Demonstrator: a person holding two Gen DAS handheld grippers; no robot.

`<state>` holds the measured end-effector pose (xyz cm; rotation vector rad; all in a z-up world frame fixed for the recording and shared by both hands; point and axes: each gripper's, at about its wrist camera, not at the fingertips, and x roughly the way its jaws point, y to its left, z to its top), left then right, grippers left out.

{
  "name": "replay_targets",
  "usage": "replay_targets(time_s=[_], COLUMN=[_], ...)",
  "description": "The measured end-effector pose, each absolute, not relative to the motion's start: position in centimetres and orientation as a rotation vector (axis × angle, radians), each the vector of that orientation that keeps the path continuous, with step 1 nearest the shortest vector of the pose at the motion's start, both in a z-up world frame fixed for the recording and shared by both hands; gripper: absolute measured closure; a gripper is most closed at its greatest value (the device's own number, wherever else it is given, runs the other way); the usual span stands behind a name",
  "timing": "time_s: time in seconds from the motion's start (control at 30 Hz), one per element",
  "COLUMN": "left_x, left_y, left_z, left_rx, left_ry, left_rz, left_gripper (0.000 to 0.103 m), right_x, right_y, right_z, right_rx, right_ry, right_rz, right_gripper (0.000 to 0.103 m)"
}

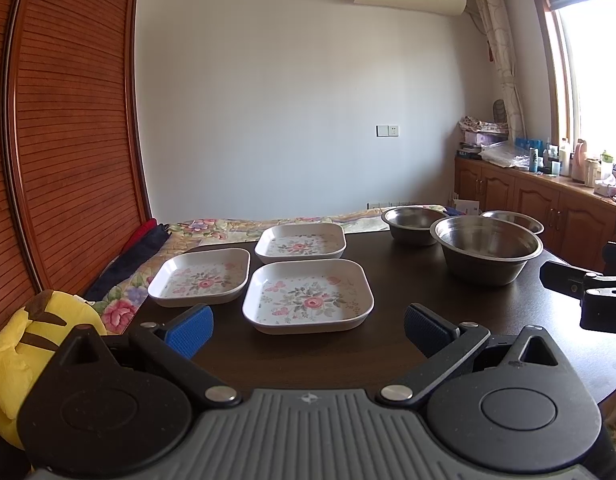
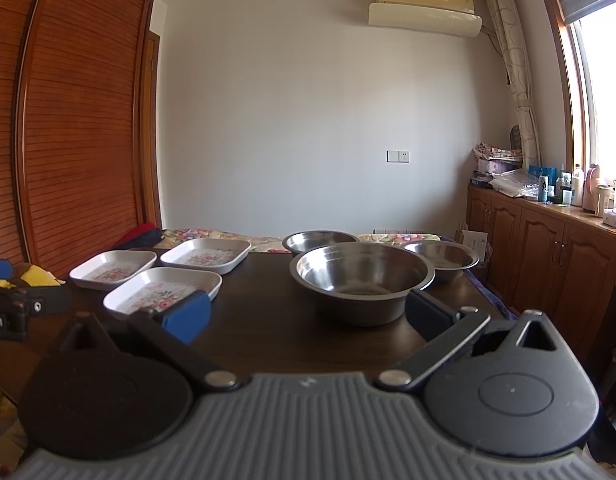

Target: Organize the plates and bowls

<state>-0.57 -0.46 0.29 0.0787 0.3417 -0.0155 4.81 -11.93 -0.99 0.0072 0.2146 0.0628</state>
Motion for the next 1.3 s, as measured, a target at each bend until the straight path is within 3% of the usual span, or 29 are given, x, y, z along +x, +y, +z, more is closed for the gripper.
replay_targets(time_s=[1.1,1.3], left_x=[5.5,7.9], left_y=[2.7,4.3], left_z=[-0.9,-0.7], left_rx=[0.064,0.050], left_ry=[0.411,0.419], left_rz=[-0.004,-0.005], left_gripper=[0.000,0.007], right_x=[10.8,13.9], right_y=[-7.8,-6.3], right_z=[-1.0,-1.1], right_rx=[-0.029,-0.049], right_ry=[0.287,0.335], right_rz=[0.276,0.345], right_gripper=[0.000,0.004])
